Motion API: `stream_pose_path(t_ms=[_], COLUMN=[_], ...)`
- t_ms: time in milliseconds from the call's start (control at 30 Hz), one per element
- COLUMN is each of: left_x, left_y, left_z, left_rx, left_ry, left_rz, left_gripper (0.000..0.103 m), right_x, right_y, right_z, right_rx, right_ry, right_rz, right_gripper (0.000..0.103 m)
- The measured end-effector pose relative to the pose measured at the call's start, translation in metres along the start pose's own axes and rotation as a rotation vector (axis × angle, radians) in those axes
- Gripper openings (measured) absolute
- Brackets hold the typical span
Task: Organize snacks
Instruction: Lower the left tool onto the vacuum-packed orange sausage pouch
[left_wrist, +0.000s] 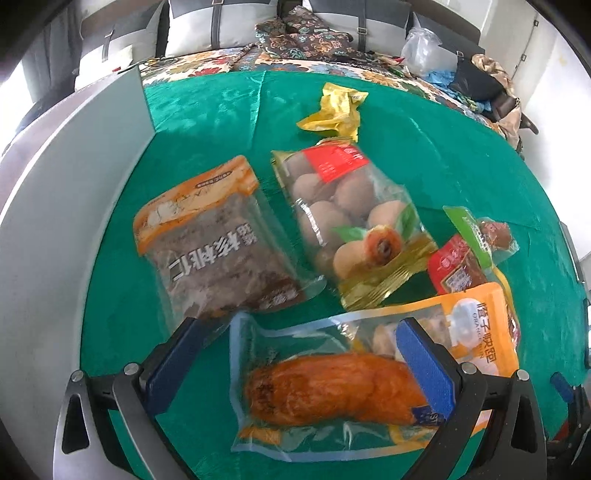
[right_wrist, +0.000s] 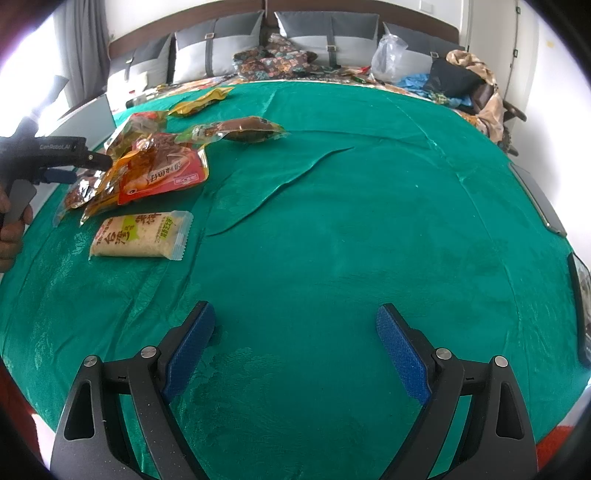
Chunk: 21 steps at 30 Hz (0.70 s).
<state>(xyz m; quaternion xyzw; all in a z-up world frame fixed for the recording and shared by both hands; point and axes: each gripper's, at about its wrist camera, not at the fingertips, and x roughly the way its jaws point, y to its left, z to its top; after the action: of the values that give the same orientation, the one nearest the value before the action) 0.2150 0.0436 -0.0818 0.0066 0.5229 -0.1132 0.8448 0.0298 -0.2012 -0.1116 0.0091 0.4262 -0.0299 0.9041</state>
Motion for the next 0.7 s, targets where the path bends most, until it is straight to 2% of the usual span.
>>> stream_pose_path(t_ms=[500, 633, 700], left_x=[-0.027, -0.038, -0.047], left_y=[0.011, 0.005, 0.004], left_z=[-0.071, -0.084, -0.088], left_rx=[0.028, 0.076, 0.063], left_ry=[0.073, 0.083, 0.072], left_rz=[-0.021, 0.017, 0.032], left_gripper=[0.103, 0.103, 0.103], right_x=[0.0, 0.0, 0.0], right_y=[0.0, -0.001, -0.001], right_z=[0.0, 0.0, 0.0], right_rx=[0.0, 0.0, 0.0], right_ry=[0.0, 0.001, 0.0], right_rz=[0.0, 0.0, 0.0], right_gripper=[0.092, 0.092, 0.092])
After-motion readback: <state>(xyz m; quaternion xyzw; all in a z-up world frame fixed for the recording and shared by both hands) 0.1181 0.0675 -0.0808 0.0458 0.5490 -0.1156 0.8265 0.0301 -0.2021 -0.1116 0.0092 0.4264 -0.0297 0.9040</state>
